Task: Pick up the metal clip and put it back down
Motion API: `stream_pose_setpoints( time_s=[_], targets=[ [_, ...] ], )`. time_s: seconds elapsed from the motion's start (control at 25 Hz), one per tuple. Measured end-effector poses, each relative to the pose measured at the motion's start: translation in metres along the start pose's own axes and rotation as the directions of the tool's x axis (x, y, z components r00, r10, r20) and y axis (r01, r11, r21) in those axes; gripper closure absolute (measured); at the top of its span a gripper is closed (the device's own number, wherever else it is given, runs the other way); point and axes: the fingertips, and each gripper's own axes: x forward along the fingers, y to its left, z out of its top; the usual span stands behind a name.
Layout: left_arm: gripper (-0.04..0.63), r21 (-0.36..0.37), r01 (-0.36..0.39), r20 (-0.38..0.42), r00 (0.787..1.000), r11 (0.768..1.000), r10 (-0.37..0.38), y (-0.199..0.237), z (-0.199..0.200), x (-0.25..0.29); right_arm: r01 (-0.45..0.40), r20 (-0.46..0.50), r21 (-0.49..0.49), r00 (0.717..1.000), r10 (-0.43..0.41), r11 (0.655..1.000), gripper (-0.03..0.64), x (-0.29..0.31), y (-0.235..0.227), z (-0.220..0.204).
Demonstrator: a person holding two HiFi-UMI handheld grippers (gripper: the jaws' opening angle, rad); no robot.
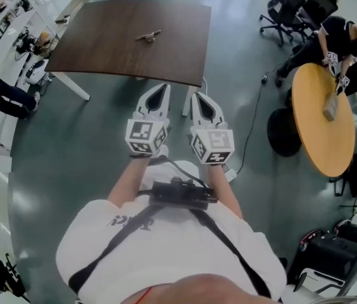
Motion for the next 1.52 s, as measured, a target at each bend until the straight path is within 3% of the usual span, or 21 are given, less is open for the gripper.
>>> stream_pose_setpoints(
  time_s=[0.48,0.72,1.12,1.28,1.52],
  targets=[
    [0.584,0.012,-0.078,0.070,0.995,0.997,0.077,0.159,0.029,0.110,-0.089,-0.029,-0.012,0.996,0.088,0.996,0.611,0.207,0.003,0.015],
    [0.584,0.000,-0.115,0.029,0.993,0.993,0.115,0.226,0.018,0.142,-0.115,-0.079,-0.011,0.990,0.114,0.993,0.610,0.280,0.013,0.000],
    [0.584,-0.037,-0.162,-0.047,0.986,0.986,0.160,0.285,-0.025,0.215,-0.124,-0.190,0.007,0.974,0.123,0.992,0.609,0.387,-0.037,-0.030],
    [0.584,-0.046,-0.193,-0.091,0.978,0.980,0.189,0.321,-0.046,0.250,-0.122,-0.273,0.009,0.955,0.120,0.992,0.611,0.445,-0.056,-0.058],
    [0.584,-0.101,-0.264,-0.188,0.952,0.959,0.242,0.380,-0.084,0.279,-0.154,-0.452,0.041,0.878,0.156,0.987,0.609,0.515,-0.063,-0.119]
  ],
)
